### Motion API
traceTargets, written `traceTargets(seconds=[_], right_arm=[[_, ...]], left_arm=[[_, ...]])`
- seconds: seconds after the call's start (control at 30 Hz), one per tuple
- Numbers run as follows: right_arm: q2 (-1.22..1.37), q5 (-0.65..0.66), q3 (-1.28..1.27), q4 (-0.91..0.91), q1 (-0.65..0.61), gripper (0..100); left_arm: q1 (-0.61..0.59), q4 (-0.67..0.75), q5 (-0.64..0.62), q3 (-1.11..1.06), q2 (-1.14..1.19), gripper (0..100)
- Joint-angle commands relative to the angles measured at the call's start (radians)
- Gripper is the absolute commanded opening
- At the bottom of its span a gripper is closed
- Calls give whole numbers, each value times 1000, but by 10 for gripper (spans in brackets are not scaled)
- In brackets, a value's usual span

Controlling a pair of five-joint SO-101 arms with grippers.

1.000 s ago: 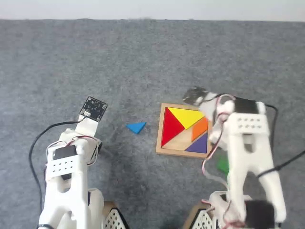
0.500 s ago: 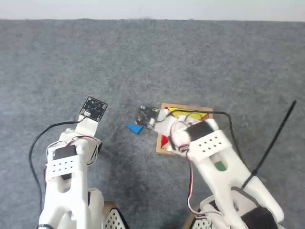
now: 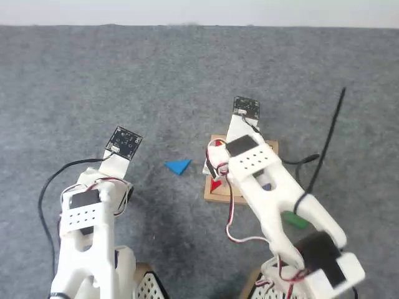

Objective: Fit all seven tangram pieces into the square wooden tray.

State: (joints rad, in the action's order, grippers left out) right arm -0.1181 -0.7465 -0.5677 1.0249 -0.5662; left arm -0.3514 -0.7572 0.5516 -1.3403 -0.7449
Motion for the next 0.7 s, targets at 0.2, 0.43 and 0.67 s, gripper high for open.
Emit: traceTargets(seconds=[0.2,0.43,0.67], right_arm=[[30,-308,49,-33,53,9],[31,-304,49,-24,53,72],[24,-379,38,-24,15,433]], left_arm=[[0,0,14,8,-6,177],[0,0,14,8,-6,177],[0,0,14,8,-6,177]])
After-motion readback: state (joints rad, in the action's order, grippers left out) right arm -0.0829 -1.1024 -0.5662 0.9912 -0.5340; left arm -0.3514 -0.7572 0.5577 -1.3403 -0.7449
